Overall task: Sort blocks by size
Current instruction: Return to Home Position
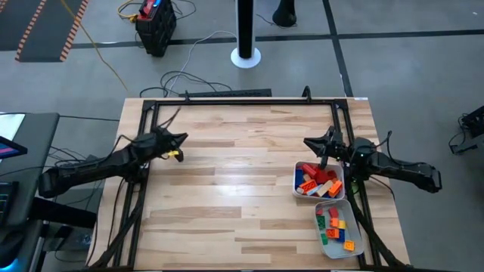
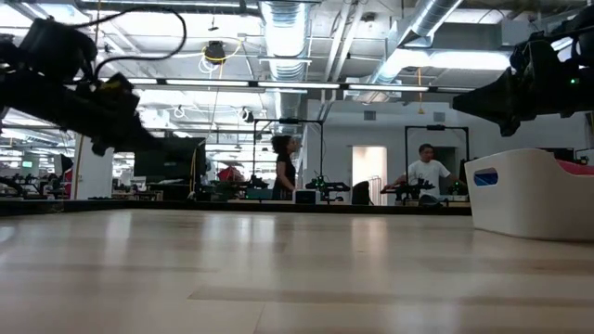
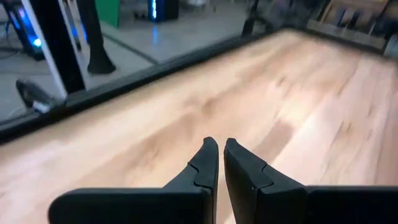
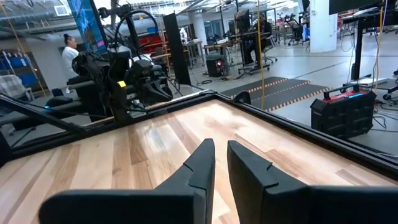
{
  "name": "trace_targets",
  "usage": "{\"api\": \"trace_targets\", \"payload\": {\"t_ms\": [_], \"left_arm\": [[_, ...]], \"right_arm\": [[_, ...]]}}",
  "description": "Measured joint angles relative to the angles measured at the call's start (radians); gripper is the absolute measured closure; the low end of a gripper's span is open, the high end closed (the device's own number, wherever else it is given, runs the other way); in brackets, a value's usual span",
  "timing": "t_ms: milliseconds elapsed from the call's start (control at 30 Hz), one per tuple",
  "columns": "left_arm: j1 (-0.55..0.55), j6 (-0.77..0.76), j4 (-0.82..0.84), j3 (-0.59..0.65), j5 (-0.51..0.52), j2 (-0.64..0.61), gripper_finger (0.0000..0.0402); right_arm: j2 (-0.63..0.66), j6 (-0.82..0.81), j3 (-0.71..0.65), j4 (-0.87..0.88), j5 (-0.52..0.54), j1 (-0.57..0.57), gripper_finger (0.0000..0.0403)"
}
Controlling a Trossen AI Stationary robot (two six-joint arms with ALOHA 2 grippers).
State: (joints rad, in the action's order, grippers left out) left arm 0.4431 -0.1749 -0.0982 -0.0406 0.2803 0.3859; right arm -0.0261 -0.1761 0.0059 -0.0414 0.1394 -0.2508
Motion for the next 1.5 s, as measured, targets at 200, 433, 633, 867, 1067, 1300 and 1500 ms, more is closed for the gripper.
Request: {"api": "trace_targets", "payload": {"t_ms": [200, 433, 633, 867, 1067, 1300, 1500], "left_arm": [[0.000, 0.016, 0.105, -0.004, -0.006, 0.000, 0.0381], [0.000, 0.015, 0.071, -0.002, -0.004, 0.002, 0.0381], [0.000, 0.014, 0.058, -0.001, -0.003, 0.002, 0.0381], [0.000, 0.014, 0.057, -0.001, -0.002, 0.002, 0.0381], [-0.022, 0.014, 0.071, -0.001, -0.014, -0.023, 0.0381], [-0.071, 0.013, 0.081, -0.002, -0.014, -0.120, 0.0382], [-0.125, 0.014, 0.083, -0.002, -0.014, -0.191, 0.0382]], "right_arm": [[0.000, 0.000, 0.000, 0.002, 0.000, 0.000, 0.0332], [0.000, 0.000, 0.000, 0.003, 0.000, 0.000, 0.0332], [0.000, 0.000, 0.000, 0.003, 0.000, 0.000, 0.0332], [0.000, 0.000, 0.000, 0.003, 0.000, 0.000, 0.0332], [0.000, 0.000, 0.000, 0.003, 0.000, 0.000, 0.0332], [0.000, 0.000, 0.000, 0.004, 0.000, 0.000, 0.0332], [0.000, 0.000, 0.000, 0.004, 0.000, 0.000, 0.0332]]}}
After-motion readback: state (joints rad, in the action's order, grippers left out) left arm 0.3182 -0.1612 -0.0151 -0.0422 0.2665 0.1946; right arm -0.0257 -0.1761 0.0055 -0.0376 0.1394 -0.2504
